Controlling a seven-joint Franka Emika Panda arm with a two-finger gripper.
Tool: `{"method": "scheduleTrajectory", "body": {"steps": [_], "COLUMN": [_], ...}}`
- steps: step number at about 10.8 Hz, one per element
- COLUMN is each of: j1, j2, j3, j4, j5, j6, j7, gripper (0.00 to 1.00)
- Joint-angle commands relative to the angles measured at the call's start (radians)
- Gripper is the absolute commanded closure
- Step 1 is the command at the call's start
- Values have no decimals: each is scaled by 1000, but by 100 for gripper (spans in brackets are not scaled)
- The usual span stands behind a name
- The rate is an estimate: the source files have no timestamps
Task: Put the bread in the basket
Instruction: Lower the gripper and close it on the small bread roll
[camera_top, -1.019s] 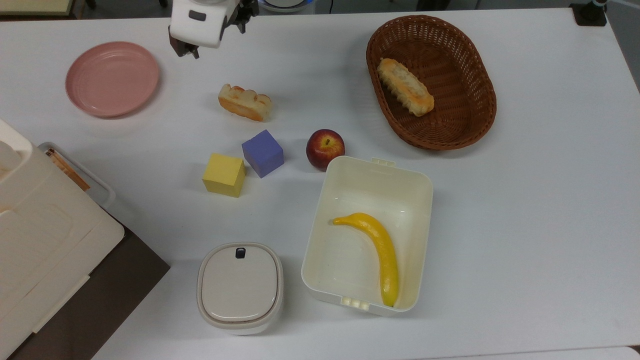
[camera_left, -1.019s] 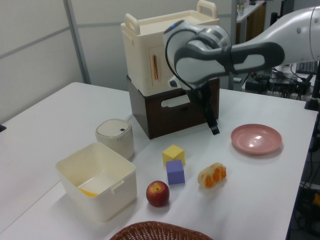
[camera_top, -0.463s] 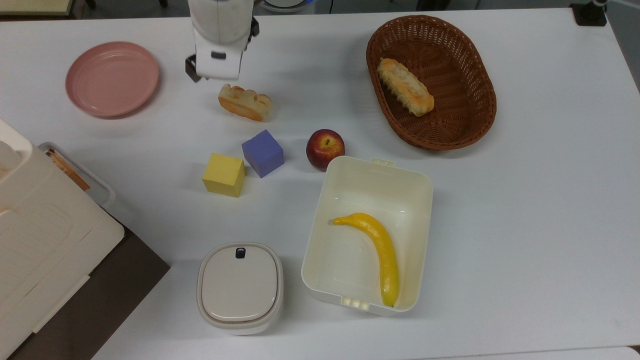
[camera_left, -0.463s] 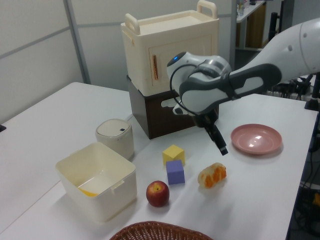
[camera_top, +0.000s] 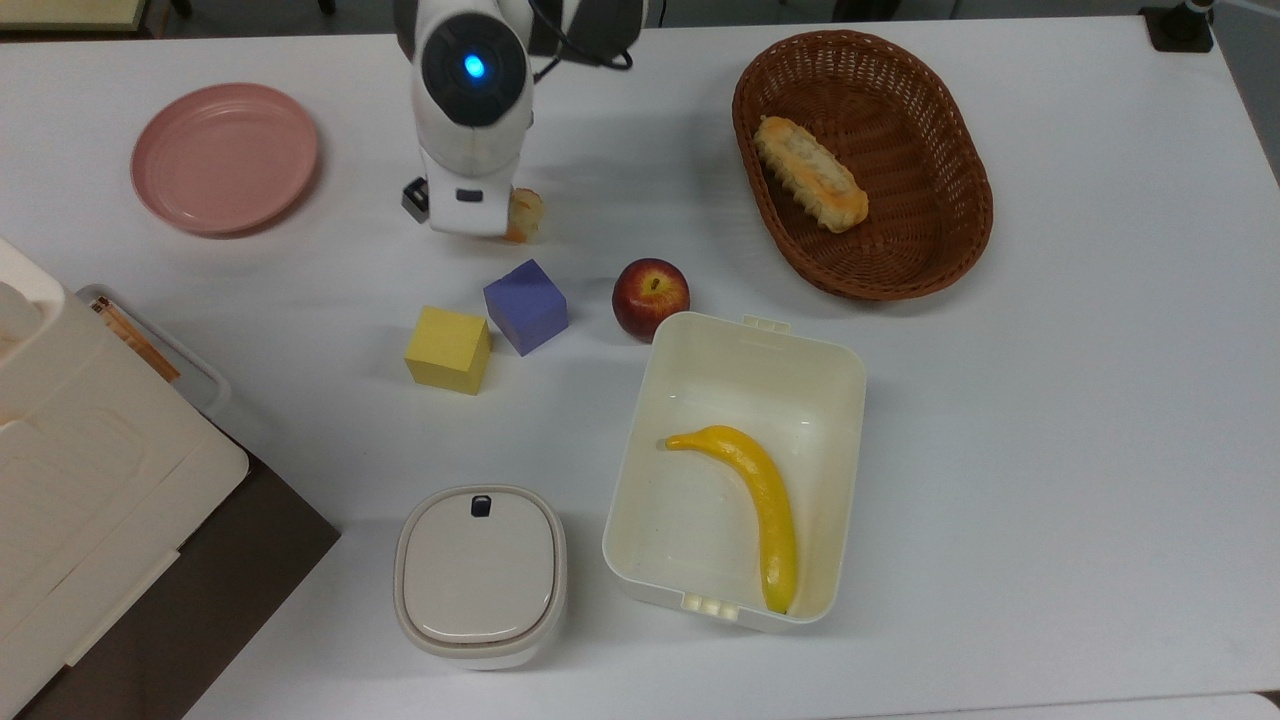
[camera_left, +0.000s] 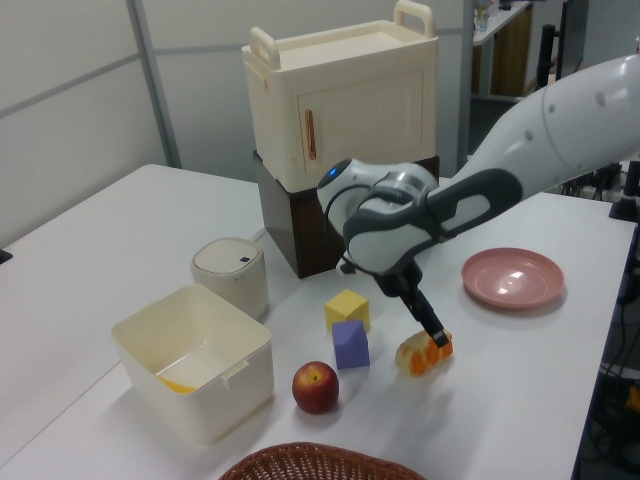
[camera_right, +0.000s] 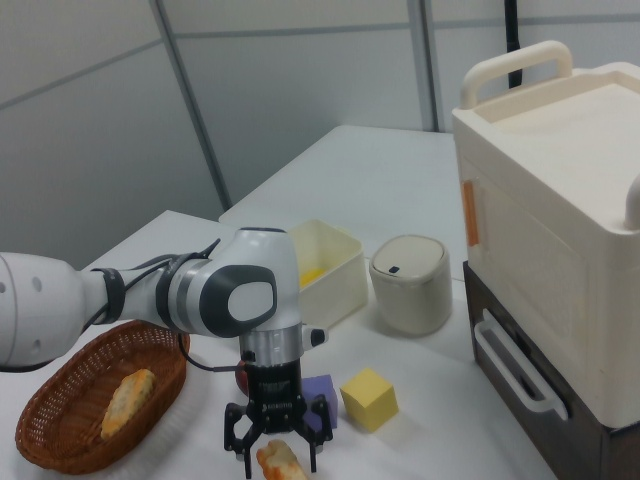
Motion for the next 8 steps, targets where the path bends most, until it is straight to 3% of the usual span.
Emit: {"method": "scheduleTrajectory", "body": {"steps": [1, 2, 3, 6, 8], "j1": [45, 46, 46, 55, 68], "j2": [32, 29, 27, 18, 18], "j3": [-3, -3, -3, 0, 0], "j4": [6, 24, 44, 161, 277], "j5": [-64, -64, -63, -41, 78], "j6": [15, 0, -35, -187, -304], "j7": [16, 18, 20, 19, 24], "gripper": [51, 80, 98, 100, 100]}}
